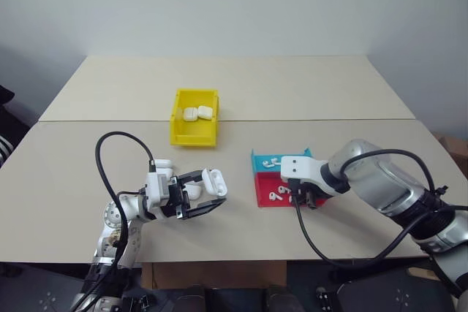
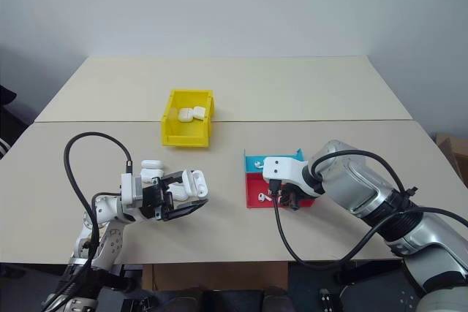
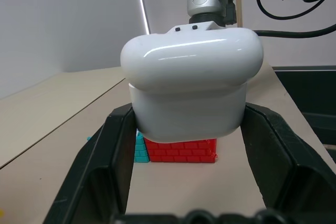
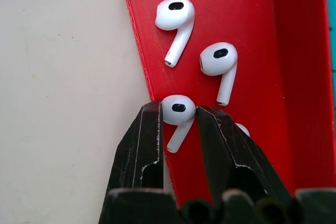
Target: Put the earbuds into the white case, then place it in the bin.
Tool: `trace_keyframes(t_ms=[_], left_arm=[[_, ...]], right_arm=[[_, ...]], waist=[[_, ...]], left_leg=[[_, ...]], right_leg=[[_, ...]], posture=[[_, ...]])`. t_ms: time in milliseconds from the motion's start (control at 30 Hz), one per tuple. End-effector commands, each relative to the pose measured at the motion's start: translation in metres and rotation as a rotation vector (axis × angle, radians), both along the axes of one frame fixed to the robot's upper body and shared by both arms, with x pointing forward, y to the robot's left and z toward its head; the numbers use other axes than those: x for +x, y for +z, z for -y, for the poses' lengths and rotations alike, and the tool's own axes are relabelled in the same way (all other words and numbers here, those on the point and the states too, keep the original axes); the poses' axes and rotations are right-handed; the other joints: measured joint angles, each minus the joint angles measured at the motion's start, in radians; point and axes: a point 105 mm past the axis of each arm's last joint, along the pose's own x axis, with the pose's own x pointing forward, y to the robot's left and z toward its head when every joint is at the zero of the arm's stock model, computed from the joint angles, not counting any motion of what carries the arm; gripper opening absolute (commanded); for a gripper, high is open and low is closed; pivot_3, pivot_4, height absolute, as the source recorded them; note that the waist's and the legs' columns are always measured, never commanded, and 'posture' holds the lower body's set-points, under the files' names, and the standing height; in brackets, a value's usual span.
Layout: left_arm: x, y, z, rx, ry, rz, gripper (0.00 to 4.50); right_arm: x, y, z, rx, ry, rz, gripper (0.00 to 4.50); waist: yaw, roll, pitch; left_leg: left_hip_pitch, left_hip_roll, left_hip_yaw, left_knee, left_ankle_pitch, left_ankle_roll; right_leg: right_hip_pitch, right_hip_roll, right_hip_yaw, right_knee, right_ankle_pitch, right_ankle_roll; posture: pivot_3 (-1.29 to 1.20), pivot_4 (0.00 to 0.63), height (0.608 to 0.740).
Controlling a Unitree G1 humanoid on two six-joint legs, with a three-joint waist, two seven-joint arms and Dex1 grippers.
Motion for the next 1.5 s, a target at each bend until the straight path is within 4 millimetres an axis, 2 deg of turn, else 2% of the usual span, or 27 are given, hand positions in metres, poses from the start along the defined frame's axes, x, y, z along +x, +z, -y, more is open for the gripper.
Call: trace_keyframes(t_ms=[33, 267, 400, 533, 733, 867, 933, 1167, 1267, 1500], left_arm=[[-0.003, 0.007, 0.003, 0.005, -0.01, 0.034, 2.74], [-0.003, 0.007, 0.004, 0.0, -0.007, 0.034, 2.74], [-0.004, 0.009, 0.004, -0.014, -0.01, 0.038, 2.74], [-0.005, 0.012, 0.004, -0.038, -0.021, 0.039, 2.74], [-0.006, 0.019, 0.005, -0.089, -0.067, 0.017, 2.74], [-0.008, 0.024, 0.007, -0.132, -0.167, 0.006, 2.74], [-0.009, 0.025, 0.008, -0.146, -0.214, -0.008, 2.74], [-0.005, 0.028, 0.024, -0.133, -0.324, -0.002, 2.74], [-0.001, 0.031, 0.032, -0.127, -0.357, 0.012, 2.74], [0.002, 0.038, 0.043, -0.088, -0.393, 0.01, 2.74]], right_arm=[[0.001, 0.004, -0.001, -0.003, 0.017, 0.03, 1.12], [0.001, 0.006, -0.002, 0.001, 0.022, 0.031, 1.12], [-0.003, 0.017, -0.007, 0.031, 0.034, 0.044, 1.12], [-0.01, 0.044, -0.011, 0.109, 0.024, 0.083, 1.12], [-0.015, 0.082, -0.006, 0.243, -0.051, 0.167, 1.12], [-0.021, 0.129, -0.003, 0.467, -0.011, 0.36, 1.12], [-0.025, 0.143, 0.0, 0.573, 0.029, 0.463, 1.12], [-0.051, 0.173, -0.006, 0.937, 0.201, 0.664, 1.12], [-0.058, 0.176, -0.013, 1.096, 0.255, 0.71, 1.12], [-0.063, 0.166, -0.039, 1.266, 0.36, 0.658, 1.12]], waist=[[0.0, 0.0, 0.0], [0.0, 0.0, 0.0], [0.0, 0.0, 0.0], [0.001, 0.0, 0.0], [0.002, 0.0, 0.0], [0.005, 0.0, 0.001], [0.007, 0.0, 0.001], [0.001, 0.0, 0.001], [0.0, 0.0, 0.001], [-0.004, 0.0, 0.001]], left_leg=[[0.0, 0.0, 0.0, 0.0, 0.0, 0.0], [0.0, 0.0, 0.0, 0.0, 0.0, 0.0], [0.0, 0.0, 0.0, 0.0, 0.0, 0.0], [0.0, 0.0, 0.0, 0.0, 0.0, 0.0], [-0.001, 0.0, -0.001, 0.0, 0.0, 0.0], [-0.002, 0.0, -0.001, 0.0, 0.0, 0.0], [-0.002, 0.0, -0.001, 0.0, 0.0, 0.0], [-0.002, 0.0, -0.001, 0.0, 0.0, 0.0], [-0.001, 0.0, -0.002, 0.0, 0.0, 0.0], [-0.001, 0.0, -0.002, -0.001, 0.0, 0.0]], right_leg=[[0.0, 0.0, 0.0, 0.0, 0.0, 0.0], [0.0, 0.0, 0.0, 0.0, 0.0, 0.0], [0.0, 0.0, 0.0, 0.0, 0.0, 0.0], [0.0, 0.0, 0.0, 0.0, 0.0, 0.0], [0.0, 0.0, -0.001, -0.001, 0.0, 0.0], [0.0, 0.0, -0.002, -0.001, 0.0, 0.0], [0.0, 0.0, -0.003, -0.002, 0.0, 0.0], [0.001, 0.0, -0.002, -0.001, 0.0, 0.0], [0.001, 0.001, -0.002, -0.001, 0.0, 0.0], [0.001, 0.001, -0.002, -0.001, 0.0, 0.0]], posture=[[0.0, 0.15, 0.74], [0.0, 0.15, 0.74], [0.0, 0.15, 0.74], [0.0, 0.15, 0.74], [0.0, 0.15, 0.74], [0.0, 0.15, 0.74], [0.0, 0.15, 0.74], [0.0, 0.15, 0.74], [0.0, 0.15, 0.74], [0.0, 0.15, 0.74]])
